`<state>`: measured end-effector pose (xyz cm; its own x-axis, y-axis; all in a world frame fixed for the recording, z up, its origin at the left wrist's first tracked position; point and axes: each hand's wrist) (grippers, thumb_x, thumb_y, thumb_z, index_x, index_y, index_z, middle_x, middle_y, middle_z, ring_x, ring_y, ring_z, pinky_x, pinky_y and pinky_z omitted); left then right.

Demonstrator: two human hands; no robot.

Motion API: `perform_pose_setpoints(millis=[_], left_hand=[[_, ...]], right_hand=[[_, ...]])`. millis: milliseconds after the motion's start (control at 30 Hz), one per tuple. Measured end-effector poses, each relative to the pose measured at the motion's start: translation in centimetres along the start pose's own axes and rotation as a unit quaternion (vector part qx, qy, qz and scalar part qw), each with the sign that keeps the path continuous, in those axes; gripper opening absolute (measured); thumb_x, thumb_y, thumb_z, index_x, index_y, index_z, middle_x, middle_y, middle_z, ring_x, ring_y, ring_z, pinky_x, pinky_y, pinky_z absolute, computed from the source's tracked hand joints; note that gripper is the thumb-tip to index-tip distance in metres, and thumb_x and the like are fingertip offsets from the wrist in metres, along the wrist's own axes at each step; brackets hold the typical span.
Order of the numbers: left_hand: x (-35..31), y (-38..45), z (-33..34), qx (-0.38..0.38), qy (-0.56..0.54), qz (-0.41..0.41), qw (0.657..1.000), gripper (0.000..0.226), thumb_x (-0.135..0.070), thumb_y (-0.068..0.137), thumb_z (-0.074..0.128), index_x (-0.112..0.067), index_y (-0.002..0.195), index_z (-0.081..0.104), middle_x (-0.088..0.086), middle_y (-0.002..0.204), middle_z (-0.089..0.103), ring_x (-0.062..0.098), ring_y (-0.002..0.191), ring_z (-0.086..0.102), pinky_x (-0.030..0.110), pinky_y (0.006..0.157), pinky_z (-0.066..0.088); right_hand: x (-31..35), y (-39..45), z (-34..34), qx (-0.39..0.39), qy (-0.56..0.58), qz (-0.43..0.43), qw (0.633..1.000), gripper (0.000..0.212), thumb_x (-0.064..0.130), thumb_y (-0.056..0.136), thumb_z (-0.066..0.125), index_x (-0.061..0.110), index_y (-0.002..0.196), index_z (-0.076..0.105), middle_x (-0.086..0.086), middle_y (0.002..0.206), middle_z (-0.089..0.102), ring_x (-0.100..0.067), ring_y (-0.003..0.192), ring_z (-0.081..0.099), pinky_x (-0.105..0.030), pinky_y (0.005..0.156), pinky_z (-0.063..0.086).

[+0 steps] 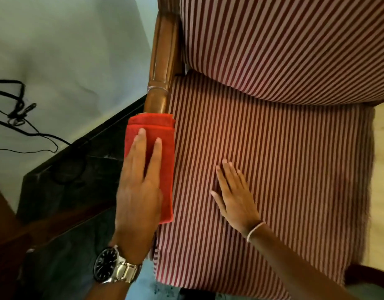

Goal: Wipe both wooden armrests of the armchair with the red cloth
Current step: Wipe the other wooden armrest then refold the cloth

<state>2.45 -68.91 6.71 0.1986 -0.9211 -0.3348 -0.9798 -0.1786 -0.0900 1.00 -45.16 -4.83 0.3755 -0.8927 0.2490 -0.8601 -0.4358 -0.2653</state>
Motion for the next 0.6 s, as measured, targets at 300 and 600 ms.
perform_pose_setpoints(millis=[300, 600], left_hand=[[1.2, 2.7, 1.8, 0.015, 0.088, 0.059, 0.994, 0.061, -0.028, 0.108, 0.029, -0.006, 0.161, 0.008, 0.019, 0.169, 0.006, 0.031, 0.158, 0.006, 0.049, 0.127, 0.014], [-2.1, 18.3, 0.2, -0.044, 0.017, 0.051, 0.998, 0.059, -0.027, 0.108, 0.027, -0.008, 0.161, 0.006, 0.018, 0.17, 0.006, 0.03, 0.158, 0.005, 0.047, 0.13, 0.01]], right_hand=[[-2.0, -0.4, 4.5, -0.007, -0.05, -0.019, 0.999, 0.071, 0.052, 0.106, 0.028, 0.015, 0.164, 0.01, -0.008, 0.174, 0.003, -0.023, 0.161, 0.006, -0.04, 0.131, 0.0], [-2.0, -0.1, 4.4, 0.019, -0.054, -0.004, 0.998, 0.073, 0.054, 0.104, 0.027, 0.019, 0.164, 0.005, -0.005, 0.173, 0.002, -0.021, 0.161, 0.005, -0.039, 0.131, -0.001]])
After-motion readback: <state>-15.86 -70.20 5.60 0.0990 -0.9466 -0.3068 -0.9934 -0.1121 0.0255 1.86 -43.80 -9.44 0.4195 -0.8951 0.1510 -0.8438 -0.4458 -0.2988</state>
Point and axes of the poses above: each hand's wrist, its own y-axis towards the middle knuckle, its own z-axis out of the palm, x = y × z
